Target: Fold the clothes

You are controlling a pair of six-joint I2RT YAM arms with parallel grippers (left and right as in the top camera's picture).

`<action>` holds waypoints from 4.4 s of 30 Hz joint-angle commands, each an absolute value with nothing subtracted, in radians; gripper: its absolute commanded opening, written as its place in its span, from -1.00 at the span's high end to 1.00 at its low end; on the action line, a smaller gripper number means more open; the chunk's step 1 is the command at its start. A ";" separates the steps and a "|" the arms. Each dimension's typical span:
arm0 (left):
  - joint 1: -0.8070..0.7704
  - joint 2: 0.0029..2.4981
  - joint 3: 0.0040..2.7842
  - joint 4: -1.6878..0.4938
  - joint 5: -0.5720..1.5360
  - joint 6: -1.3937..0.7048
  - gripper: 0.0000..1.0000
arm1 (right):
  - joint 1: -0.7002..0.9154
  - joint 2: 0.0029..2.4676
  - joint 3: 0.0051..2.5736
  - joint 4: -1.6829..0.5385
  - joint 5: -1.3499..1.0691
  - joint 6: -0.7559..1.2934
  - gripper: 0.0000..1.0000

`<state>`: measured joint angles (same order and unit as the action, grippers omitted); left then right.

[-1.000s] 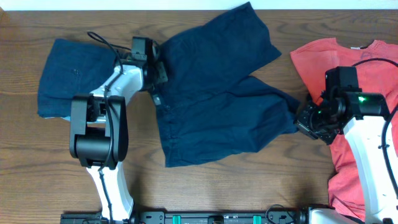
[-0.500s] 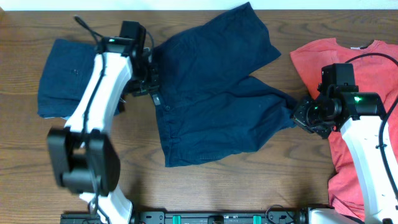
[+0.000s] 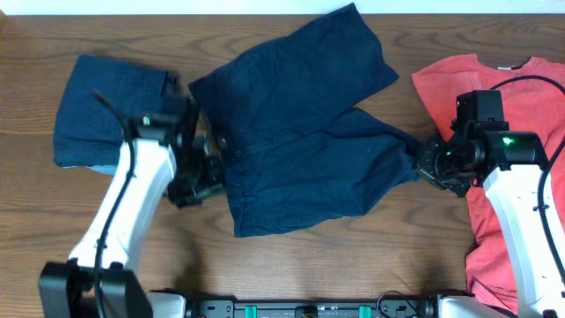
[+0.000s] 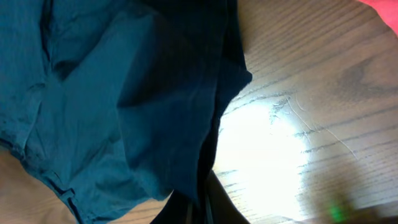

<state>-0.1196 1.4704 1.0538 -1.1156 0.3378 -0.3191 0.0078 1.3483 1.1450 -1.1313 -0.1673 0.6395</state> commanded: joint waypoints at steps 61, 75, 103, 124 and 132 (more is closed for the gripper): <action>-0.116 0.946 1.046 -1.551 0.162 -0.522 0.88 | 0.014 1.164 1.342 -1.198 0.054 0.451 0.97; -0.176 0.934 1.015 -1.321 0.356 -0.498 0.80 | 0.014 1.282 1.342 -1.074 -0.031 0.456 0.97; -0.148 1.861 0.787 -0.163 0.320 -0.607 0.88 | 0.014 1.296 1.286 -1.379 -0.087 0.509 0.98; -0.020 1.866 1.330 -0.744 0.551 -0.228 0.86 | 0.014 1.296 1.033 -1.244 0.047 0.545 0.95; -0.150 1.864 1.262 -0.985 0.551 -0.182 0.66 | 0.012 1.296 1.033 -1.179 0.056 0.544 0.95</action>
<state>-0.0944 1.8820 1.3029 -0.9733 0.5289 -0.2256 0.0162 1.2976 1.0363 -1.1938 0.0219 0.5335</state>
